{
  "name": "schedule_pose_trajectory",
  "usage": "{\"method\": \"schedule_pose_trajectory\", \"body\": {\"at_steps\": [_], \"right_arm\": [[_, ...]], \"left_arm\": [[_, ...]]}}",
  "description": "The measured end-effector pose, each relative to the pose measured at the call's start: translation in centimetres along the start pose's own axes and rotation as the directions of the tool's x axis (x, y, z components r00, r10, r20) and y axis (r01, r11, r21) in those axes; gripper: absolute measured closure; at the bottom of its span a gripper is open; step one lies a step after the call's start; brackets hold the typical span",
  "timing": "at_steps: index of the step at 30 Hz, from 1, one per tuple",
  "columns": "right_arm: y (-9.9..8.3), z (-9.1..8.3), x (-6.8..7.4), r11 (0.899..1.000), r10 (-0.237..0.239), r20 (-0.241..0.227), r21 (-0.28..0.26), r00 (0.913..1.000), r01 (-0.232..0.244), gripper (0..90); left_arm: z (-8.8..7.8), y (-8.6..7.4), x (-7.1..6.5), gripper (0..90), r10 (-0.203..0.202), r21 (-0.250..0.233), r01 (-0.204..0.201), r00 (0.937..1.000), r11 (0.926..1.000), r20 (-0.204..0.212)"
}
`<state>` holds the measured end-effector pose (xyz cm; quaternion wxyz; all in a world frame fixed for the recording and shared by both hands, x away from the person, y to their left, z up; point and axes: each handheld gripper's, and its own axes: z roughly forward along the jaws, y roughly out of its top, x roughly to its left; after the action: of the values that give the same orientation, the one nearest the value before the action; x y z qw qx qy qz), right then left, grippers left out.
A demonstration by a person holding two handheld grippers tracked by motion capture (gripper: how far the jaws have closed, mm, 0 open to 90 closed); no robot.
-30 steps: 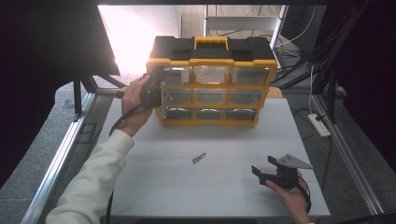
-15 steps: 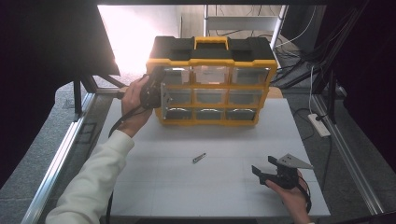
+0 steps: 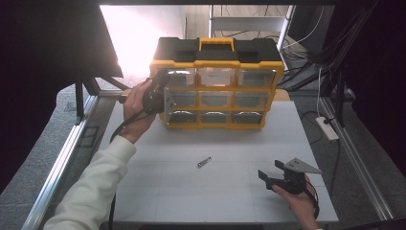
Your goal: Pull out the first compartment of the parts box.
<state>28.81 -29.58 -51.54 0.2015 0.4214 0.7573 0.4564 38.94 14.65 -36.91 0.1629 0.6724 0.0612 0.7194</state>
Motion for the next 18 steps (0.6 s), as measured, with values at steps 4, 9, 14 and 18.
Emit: {"method": "schedule_pose_trajectory", "body": {"at_steps": [4, 9, 14, 18], "right_arm": [[0.0, 0.01, 0.03, 1.0, -0.002, 0.0, 0.0, 1.0, 0.002, 18.4], [0.02, 0.02, 0.07, 1.0, -0.004, 0.004, 0.001, 1.0, 0.004, 18.4], [0.01, 0.02, 0.06, 1.0, -0.003, 0.005, 0.002, 1.0, 0.003, 18.4], [0.02, 0.01, 0.08, 1.0, -0.004, 0.005, 0.001, 1.0, 0.004, 18.4]], "left_arm": [[-0.32, 0.01, 0.06, 73.7, 0.0, -0.005, 0.0, 1.0, 1.0, 0.003], [-0.61, 0.01, 0.1, 73.6, -0.005, -0.008, 0.005, 1.0, 1.0, 0.007], [-0.85, -0.03, 0.15, 73.6, -0.012, -0.011, 0.012, 0.9999, 0.9999, 0.012], [-1.08, -0.02, 0.19, 73.5, -0.011, -0.011, 0.011, 0.9999, 0.9999, 0.012]]}}
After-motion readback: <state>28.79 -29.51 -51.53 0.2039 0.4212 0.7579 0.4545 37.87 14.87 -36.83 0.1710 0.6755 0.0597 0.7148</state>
